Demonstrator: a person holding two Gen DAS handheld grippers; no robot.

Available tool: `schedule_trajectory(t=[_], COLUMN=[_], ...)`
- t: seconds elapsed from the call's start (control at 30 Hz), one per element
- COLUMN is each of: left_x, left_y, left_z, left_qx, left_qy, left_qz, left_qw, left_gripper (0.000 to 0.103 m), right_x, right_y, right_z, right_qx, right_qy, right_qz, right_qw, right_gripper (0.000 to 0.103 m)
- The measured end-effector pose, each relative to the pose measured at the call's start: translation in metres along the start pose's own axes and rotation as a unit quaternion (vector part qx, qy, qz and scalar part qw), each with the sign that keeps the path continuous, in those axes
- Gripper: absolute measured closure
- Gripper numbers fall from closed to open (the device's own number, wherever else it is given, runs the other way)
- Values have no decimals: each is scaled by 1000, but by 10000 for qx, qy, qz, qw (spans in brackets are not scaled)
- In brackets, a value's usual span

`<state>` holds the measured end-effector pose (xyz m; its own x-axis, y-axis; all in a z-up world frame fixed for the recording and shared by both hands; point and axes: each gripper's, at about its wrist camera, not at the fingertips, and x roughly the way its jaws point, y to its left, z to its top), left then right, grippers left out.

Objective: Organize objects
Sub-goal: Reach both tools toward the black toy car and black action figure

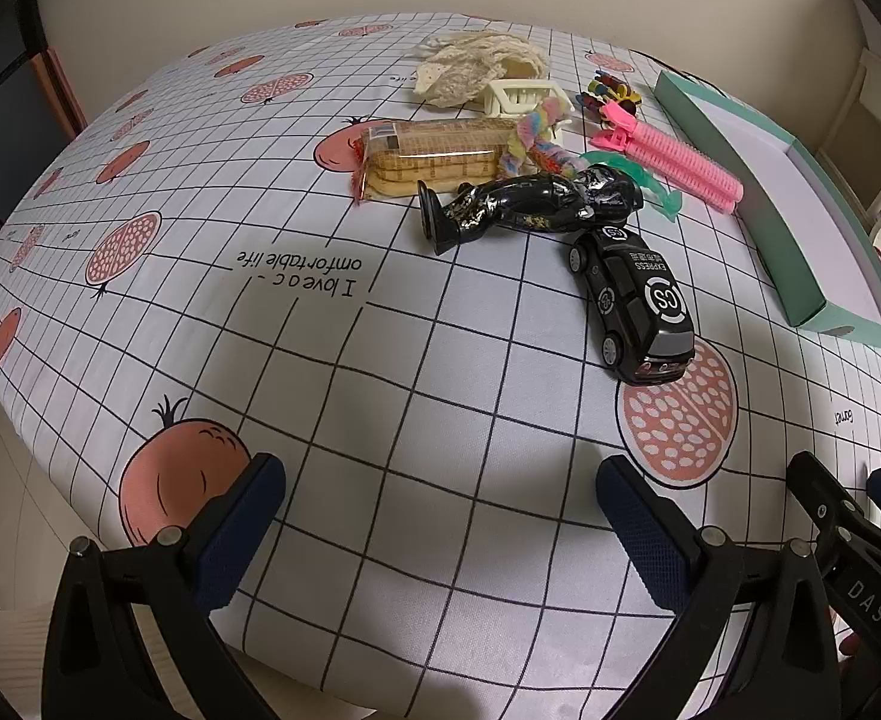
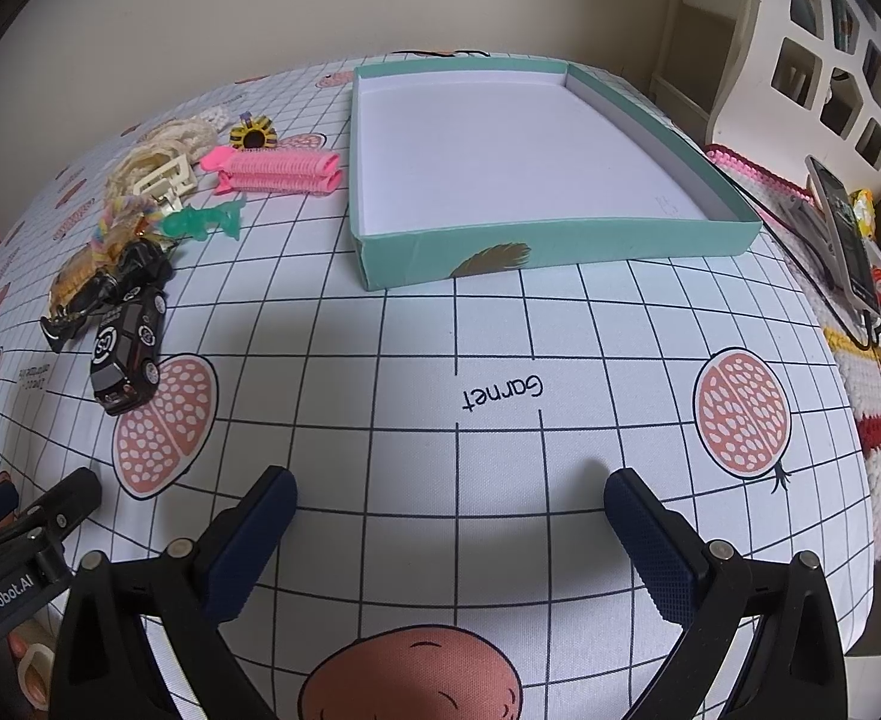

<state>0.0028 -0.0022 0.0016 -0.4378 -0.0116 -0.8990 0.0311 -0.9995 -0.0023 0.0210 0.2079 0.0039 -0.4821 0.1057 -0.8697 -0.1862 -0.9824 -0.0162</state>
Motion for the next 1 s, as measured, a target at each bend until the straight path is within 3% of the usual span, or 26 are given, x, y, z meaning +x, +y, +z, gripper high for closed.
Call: schedule_trajectory(t=[0.63, 1.0], left_x=[-1, -23], left_y=[7, 14], left_z=[11, 65], left_qx=[-115, -227], left_qy=[221, 345], left_qz=[-114, 34], left_qw=[9996, 9991], left_gripper=[0, 0], right_x=[-5, -26], right_y=[1, 28], right_z=[7, 47], right_qx=[96, -331], right_qy=[184, 153], right_qz=[101, 250], right_qw=[9997, 9990], right_gripper=[0, 1])
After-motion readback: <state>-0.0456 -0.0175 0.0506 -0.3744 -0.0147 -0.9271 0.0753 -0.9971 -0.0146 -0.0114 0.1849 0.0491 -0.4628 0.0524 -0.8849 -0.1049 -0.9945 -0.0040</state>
